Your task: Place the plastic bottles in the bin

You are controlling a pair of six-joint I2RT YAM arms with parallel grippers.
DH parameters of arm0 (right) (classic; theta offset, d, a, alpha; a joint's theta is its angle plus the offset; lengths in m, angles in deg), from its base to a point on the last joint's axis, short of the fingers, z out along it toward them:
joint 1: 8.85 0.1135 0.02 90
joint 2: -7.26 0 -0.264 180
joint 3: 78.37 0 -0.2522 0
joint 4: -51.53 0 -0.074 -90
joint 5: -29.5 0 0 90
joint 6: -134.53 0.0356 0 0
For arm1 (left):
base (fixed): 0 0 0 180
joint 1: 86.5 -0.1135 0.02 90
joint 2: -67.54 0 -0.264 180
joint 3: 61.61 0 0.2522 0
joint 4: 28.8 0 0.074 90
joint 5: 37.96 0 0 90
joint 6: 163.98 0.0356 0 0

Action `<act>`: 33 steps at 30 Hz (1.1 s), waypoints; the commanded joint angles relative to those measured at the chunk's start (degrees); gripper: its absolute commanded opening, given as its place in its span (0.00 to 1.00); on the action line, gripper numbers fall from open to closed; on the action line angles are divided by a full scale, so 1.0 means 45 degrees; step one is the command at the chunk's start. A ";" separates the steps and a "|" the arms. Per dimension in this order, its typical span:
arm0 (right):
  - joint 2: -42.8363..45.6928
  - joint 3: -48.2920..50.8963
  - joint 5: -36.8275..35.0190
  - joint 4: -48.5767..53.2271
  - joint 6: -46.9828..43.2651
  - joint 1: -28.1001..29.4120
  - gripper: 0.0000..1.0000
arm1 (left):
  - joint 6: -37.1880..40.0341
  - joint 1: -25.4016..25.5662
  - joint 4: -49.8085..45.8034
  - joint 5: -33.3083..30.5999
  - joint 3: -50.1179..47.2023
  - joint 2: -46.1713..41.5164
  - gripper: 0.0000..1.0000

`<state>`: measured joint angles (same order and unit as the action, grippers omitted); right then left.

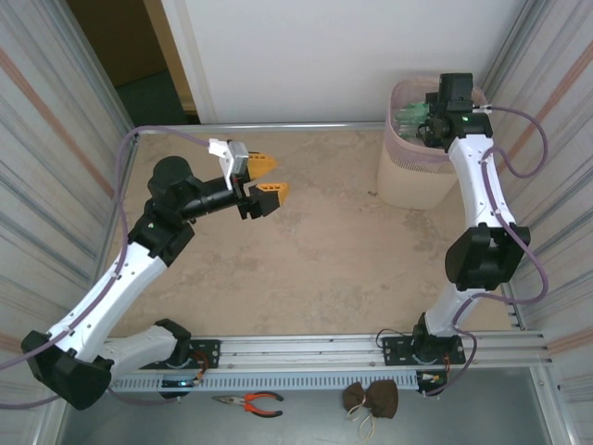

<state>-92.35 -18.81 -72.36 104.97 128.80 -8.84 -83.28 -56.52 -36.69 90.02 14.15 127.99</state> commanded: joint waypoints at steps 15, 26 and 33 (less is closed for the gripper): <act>0.4537 0.2980 0.0854 -0.2208 -0.6299 -0.0293 0.83 | -0.0198 -0.1120 -0.1574 -0.2508 -0.0547 -0.0539 0.81; 0.7924 0.7521 0.1655 -0.3326 -1.3086 -0.0522 0.99 | 0.0367 -0.2397 -0.3968 -0.6748 -0.2263 -0.1212 0.99; 0.9471 1.1195 0.1717 -0.4551 -1.6018 -0.0614 0.99 | 0.0043 -0.3593 -0.3783 -0.9532 -0.4296 -0.1446 0.99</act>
<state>-51.44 26.41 -64.95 88.29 66.75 -11.46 -82.82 -71.03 -53.43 55.26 -2.57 122.48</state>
